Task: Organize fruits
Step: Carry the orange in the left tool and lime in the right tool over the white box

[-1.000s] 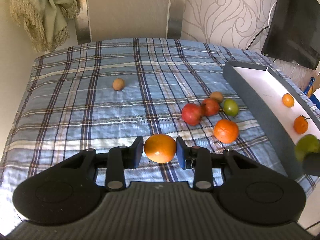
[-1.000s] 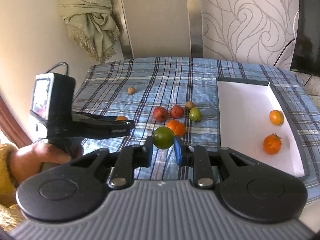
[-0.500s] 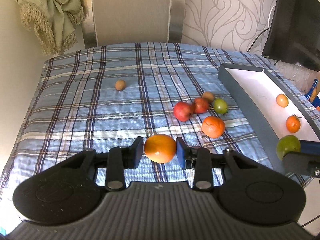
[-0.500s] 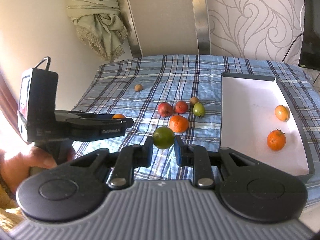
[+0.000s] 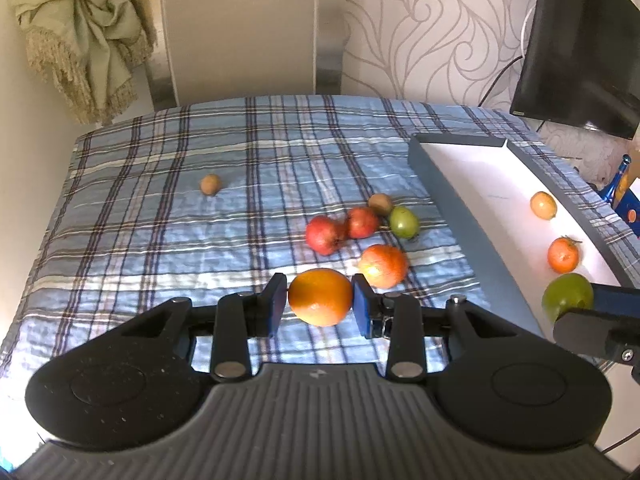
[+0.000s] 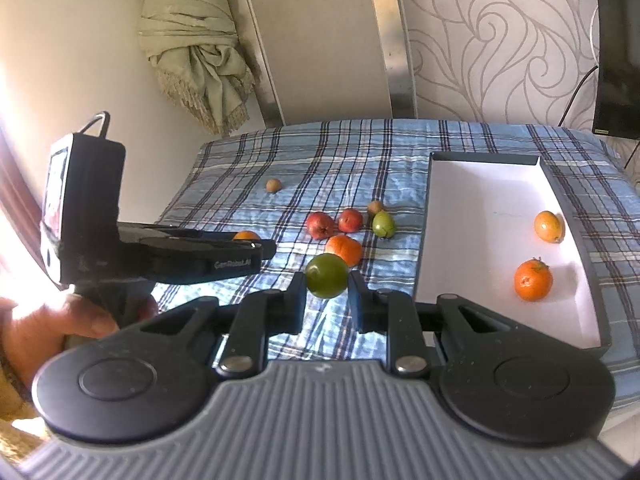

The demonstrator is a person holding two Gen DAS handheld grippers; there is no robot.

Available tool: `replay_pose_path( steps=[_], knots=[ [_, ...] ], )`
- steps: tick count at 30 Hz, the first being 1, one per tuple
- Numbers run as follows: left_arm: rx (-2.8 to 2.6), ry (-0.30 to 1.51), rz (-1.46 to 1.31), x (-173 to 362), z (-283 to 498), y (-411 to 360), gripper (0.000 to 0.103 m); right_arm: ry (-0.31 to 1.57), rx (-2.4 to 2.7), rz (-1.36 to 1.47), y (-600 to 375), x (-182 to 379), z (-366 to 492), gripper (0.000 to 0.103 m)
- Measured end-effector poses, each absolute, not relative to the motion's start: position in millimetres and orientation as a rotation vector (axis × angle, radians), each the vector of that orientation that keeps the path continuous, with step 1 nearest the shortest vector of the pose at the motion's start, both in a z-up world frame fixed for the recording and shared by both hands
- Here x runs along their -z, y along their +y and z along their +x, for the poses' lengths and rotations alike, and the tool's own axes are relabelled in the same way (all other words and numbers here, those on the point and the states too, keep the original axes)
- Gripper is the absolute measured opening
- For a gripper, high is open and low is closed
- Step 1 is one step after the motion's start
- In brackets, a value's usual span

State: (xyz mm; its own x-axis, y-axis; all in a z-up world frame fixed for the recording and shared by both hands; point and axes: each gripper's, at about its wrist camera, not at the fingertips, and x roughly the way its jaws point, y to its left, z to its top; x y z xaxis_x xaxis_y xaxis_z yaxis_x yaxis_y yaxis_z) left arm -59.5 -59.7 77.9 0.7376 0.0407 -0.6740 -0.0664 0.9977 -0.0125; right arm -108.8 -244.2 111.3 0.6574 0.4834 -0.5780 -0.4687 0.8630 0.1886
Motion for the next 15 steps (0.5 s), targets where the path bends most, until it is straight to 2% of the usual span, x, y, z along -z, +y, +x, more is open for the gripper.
replay_pose_path(
  steps=[15],
  knots=[
    [0.034,0.707,-0.015,-86.1,-33.9,-95.7,0.04,0.637,-0.479,0.018,-270.3,-119.4,-105.4,0.025]
  ],
)
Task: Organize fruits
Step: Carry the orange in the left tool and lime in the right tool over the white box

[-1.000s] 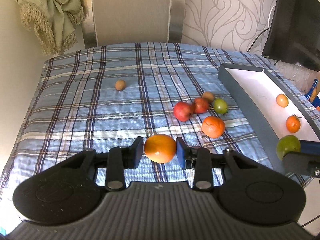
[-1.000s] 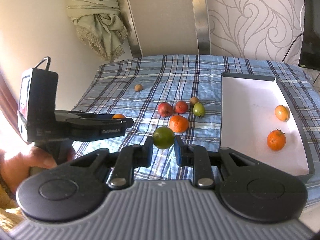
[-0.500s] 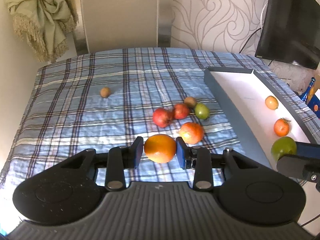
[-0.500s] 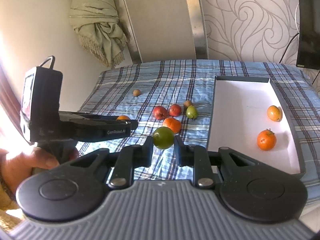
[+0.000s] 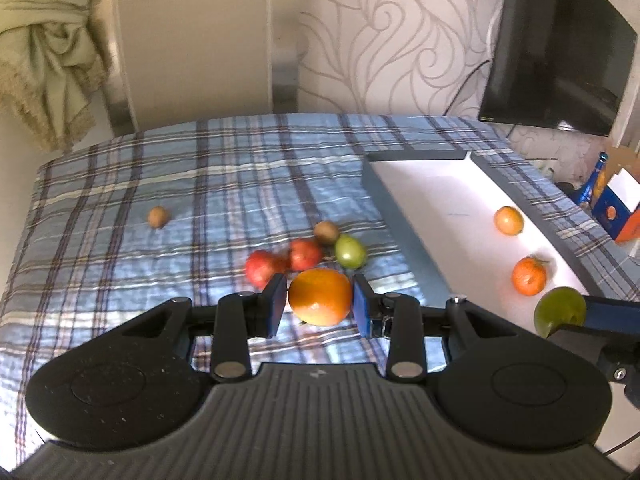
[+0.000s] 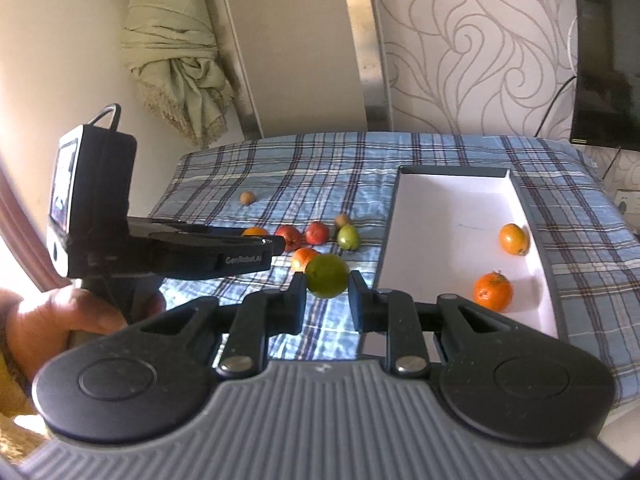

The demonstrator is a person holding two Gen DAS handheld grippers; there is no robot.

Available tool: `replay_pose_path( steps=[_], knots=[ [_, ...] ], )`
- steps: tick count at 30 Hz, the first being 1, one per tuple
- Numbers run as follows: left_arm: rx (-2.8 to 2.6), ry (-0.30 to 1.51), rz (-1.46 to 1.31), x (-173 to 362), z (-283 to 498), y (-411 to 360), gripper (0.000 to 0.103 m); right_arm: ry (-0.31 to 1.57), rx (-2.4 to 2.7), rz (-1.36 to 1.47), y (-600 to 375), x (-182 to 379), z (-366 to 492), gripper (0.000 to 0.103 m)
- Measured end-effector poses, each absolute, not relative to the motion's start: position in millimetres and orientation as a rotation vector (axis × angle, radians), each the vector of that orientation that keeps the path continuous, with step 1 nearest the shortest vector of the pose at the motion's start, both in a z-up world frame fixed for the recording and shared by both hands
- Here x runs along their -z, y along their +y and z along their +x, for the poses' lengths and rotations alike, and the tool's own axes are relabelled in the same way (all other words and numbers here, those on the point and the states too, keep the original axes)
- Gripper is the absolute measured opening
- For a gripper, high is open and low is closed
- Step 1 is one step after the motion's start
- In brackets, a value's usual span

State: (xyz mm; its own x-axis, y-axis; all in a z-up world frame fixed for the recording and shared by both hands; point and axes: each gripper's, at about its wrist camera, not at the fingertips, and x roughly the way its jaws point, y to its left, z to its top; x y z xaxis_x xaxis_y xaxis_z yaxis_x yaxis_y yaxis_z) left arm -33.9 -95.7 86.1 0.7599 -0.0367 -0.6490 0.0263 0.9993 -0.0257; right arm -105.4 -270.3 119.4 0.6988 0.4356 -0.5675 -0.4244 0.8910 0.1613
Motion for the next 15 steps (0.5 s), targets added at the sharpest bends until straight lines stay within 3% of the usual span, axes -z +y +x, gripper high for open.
replay_pose_path(
  steps=[15],
  knots=[
    [0.205,0.682,0.034,-92.4,-3.9,-145.1,0.04,0.637,-0.335,0.041,-295.4,-120.7,-113.6,0.025]
  ],
)
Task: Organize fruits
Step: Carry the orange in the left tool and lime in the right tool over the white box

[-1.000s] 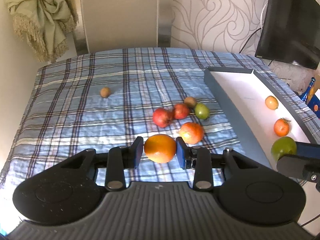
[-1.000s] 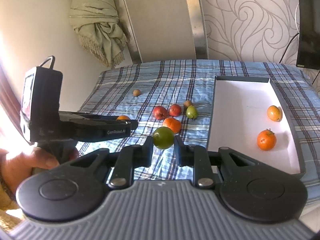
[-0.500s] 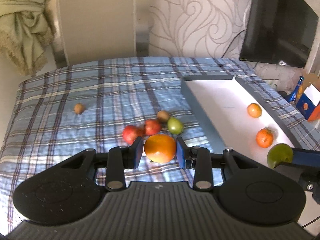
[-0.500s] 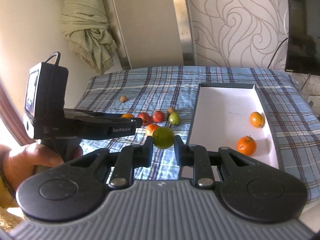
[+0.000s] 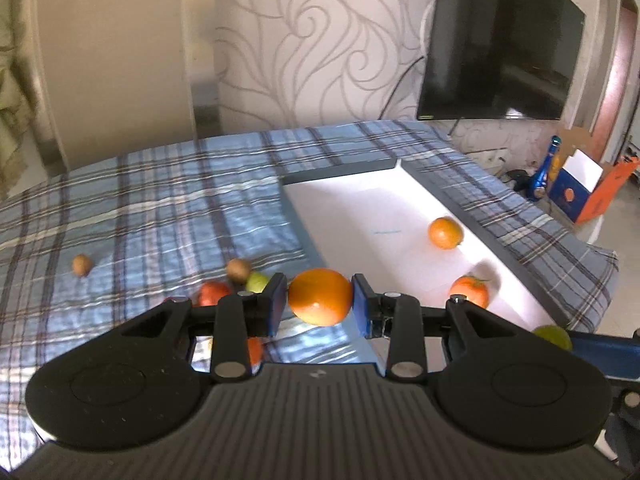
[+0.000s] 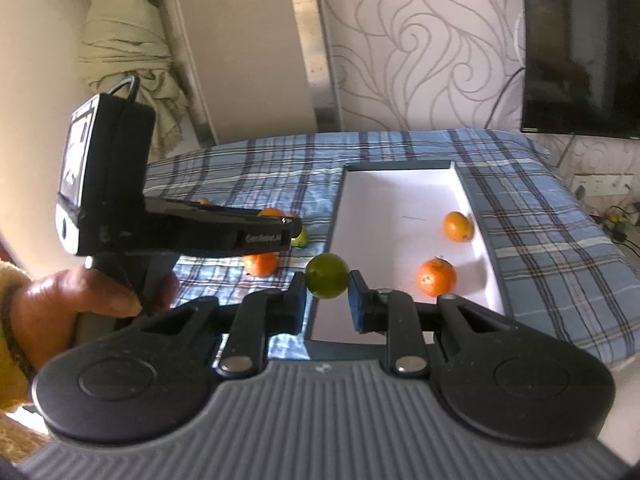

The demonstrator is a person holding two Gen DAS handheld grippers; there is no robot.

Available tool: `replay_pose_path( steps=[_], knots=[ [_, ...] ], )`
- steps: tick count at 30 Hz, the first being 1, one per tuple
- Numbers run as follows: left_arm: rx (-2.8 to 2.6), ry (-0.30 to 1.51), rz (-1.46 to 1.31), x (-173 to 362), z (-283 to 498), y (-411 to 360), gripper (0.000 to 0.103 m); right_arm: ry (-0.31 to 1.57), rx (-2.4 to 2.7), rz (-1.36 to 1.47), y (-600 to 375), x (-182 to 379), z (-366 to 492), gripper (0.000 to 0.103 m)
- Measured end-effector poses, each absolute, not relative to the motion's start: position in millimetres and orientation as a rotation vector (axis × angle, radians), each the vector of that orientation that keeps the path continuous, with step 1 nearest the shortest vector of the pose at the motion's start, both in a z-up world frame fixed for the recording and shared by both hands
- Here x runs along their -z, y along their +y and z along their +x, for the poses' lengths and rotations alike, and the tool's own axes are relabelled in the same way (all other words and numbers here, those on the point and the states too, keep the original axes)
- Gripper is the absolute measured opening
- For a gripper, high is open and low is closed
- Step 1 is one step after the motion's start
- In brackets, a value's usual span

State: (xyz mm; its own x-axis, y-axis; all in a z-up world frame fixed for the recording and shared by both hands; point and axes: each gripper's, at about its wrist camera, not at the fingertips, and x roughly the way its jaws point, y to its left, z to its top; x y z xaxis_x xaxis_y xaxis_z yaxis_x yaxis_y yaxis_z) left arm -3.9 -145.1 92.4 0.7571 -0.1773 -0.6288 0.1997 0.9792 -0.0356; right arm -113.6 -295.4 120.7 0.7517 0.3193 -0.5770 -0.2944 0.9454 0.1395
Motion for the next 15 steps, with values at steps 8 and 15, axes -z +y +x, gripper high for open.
replay_pose_path(
  steps=[8,15],
  knots=[
    [0.278,0.685,0.054,-89.1,7.4,-167.6,0.04,0.628,-0.262,0.054,-305.9,-123.0,-120.5,0.025],
    [0.314,0.703,0.07,-79.1,24.2,-184.1,0.04,0.626,-0.215,0.059,-312.2,-123.9,-123.5,0.025]
  ],
)
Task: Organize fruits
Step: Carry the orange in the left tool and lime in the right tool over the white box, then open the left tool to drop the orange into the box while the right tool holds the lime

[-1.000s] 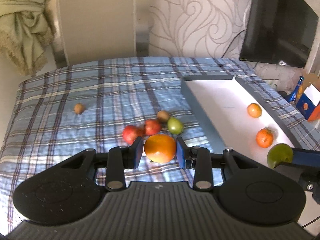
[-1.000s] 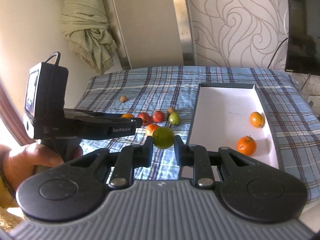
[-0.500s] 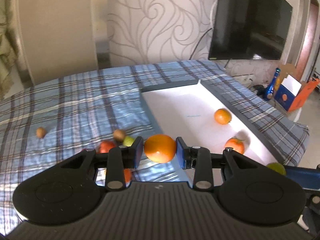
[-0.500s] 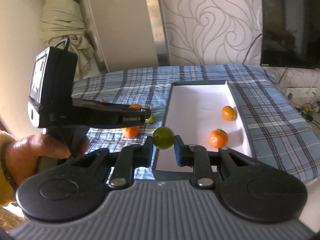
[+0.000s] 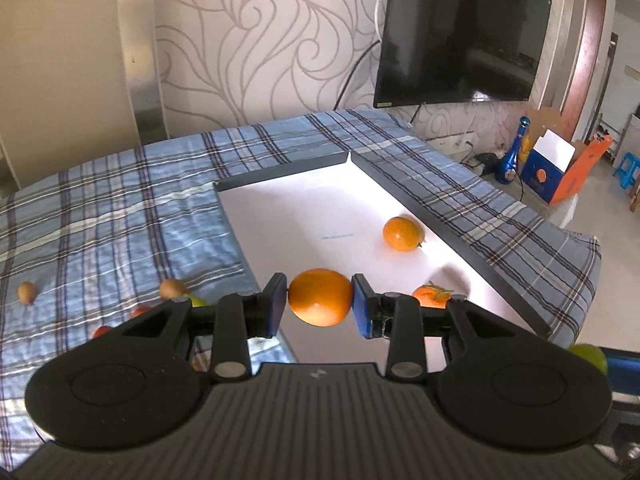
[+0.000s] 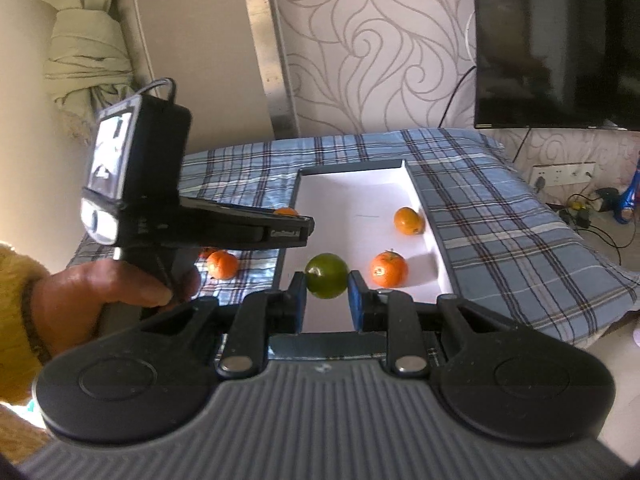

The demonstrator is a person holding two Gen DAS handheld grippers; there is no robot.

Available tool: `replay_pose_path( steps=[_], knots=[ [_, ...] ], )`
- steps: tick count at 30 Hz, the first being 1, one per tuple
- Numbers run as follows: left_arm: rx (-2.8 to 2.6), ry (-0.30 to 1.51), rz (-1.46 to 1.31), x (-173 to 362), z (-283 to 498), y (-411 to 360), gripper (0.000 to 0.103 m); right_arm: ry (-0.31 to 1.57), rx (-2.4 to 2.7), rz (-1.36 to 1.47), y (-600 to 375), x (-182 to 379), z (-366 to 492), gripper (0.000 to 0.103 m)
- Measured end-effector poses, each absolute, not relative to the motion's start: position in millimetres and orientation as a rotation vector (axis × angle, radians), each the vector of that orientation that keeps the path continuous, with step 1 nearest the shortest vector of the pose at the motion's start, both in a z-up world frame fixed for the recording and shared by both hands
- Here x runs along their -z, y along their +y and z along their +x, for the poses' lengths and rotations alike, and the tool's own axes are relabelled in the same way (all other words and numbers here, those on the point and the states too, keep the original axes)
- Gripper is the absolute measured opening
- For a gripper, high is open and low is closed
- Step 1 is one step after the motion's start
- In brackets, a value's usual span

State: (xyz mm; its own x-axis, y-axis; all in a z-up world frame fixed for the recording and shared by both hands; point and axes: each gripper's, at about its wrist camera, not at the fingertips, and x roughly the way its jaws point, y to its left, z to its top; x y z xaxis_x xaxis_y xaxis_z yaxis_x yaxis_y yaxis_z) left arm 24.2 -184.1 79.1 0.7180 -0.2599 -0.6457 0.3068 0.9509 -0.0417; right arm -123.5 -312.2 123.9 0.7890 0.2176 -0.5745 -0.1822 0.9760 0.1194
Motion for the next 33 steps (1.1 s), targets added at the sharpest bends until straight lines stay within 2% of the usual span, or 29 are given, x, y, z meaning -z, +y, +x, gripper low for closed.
replay_pose_path(
  steps=[27,33],
  knots=[
    [0.362,0.759,0.136,-45.7,83.0,-218.8,0.041,0.655,-0.102,0.071,-311.5,-121.8,-132.3,0.025],
    [0.361,0.751,0.139,-49.3,87.9,-220.7,0.043,0.659,-0.1,0.068,-309.7,-121.8,-132.7,0.025]
  ],
)
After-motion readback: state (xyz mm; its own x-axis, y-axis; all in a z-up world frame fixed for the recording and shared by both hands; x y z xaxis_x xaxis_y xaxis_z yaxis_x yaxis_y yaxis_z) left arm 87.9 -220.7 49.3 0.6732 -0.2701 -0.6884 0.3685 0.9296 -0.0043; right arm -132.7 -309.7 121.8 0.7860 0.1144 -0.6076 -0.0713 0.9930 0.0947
